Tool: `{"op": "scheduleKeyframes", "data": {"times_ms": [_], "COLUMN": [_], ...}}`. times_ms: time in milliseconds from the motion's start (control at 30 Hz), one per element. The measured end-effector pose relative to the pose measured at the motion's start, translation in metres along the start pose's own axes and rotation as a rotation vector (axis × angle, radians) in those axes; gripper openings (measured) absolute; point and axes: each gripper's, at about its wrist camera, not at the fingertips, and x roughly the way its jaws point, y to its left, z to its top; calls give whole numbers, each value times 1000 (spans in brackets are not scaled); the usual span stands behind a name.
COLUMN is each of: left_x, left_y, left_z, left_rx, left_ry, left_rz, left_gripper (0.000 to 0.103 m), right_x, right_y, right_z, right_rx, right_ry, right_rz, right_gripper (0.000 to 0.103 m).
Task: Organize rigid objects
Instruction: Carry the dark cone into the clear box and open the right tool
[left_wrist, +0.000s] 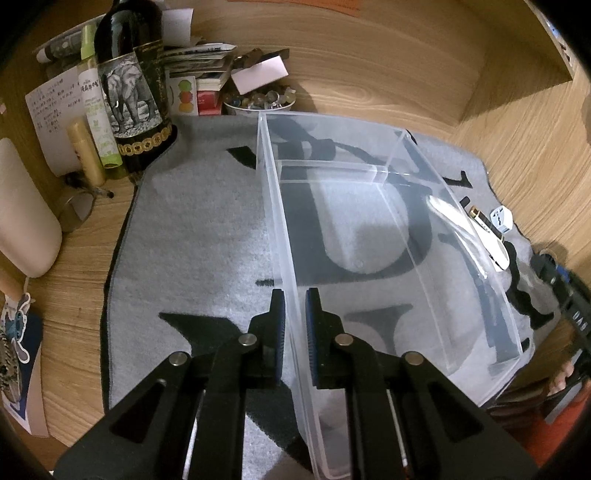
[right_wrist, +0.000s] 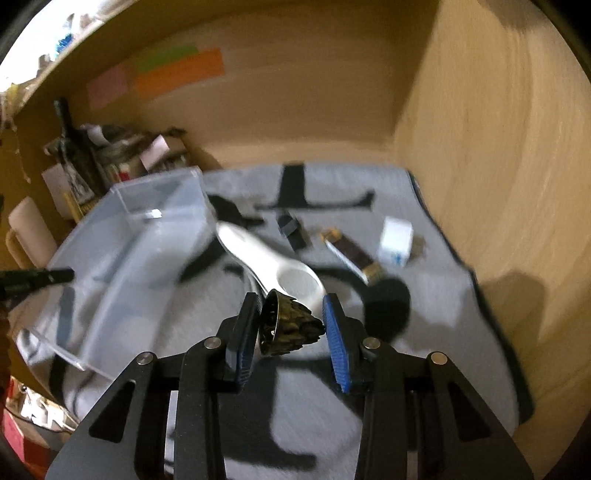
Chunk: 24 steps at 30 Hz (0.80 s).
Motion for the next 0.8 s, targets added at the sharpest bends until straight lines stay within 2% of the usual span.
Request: {"op": "scheduleKeyframes", "data": {"times_ms": [167, 367, 600, 800], "left_x": [0, 0, 0, 0], "left_y": [0, 0, 0, 1], "left_z": [-1, 0, -1, -2], "left_rx": [-1, -7, -8, -8], "left_ry": [-3, -8, -16, -22], "left_rz": [0, -4, -5, -7], "left_gripper": [11, 11, 11, 11], "right_x": [-7, 1, 10, 26], "right_y": [27, 56, 87, 117], "right_z": [26, 51, 69, 77], "right_rx": [-66, -132, -188, -253], "right_ry": [-72, -111, -112, -68], "right_rz": [43, 96, 184, 240], "right_gripper": [32, 32, 32, 32]}}
